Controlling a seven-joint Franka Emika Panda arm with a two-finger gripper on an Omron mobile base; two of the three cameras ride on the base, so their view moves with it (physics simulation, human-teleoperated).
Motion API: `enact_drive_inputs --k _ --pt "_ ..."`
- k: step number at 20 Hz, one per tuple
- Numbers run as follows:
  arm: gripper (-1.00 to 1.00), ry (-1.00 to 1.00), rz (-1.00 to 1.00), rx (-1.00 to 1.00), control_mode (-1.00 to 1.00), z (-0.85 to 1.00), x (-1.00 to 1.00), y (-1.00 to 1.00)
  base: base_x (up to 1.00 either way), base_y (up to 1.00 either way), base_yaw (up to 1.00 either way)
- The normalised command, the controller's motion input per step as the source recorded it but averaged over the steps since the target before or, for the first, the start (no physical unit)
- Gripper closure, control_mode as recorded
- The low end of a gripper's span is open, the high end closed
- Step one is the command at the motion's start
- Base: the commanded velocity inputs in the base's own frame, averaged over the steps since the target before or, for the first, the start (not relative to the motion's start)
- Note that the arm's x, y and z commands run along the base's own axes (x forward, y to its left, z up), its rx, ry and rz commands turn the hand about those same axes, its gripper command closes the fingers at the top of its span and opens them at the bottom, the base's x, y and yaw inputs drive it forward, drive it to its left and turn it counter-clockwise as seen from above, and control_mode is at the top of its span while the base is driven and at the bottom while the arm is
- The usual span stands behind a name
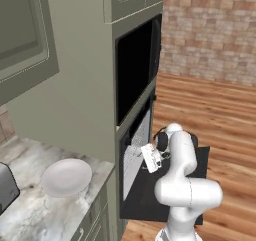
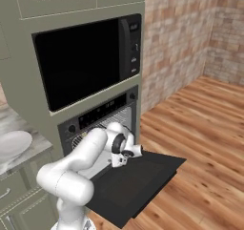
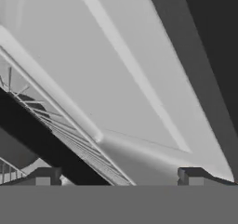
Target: Take the baked cake out of the oven and place it on the plate for cooling. Then close the oven door.
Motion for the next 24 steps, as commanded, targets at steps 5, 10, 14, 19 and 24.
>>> enact_drive_inputs --k 5,10,14,19,24 --pt "-1.0 0.0 -0.13 0.0 -1.0 -0.2 0.49 0.7 0.0 0.0 0.0" --pt "-1.0 0.01 -0.13 0.0 -1.0 -0.36 0.4 0.22 0.0 0.0 0.0" --pt "-1.0 0.02 -0.13 0.0 -1.0 -0.47 0.46 0.29 0.0 0.0 0.0" --pt "-1.0 0.0 -0.06 -0.09 -1.0 -0.78 0.27 0.21 0.0 0.0 0.0" --pt "-1.0 -0.08 -0.04 -0.56 -1.0 -1.0 -0.07 0.06 0.0 0.0 0.0"
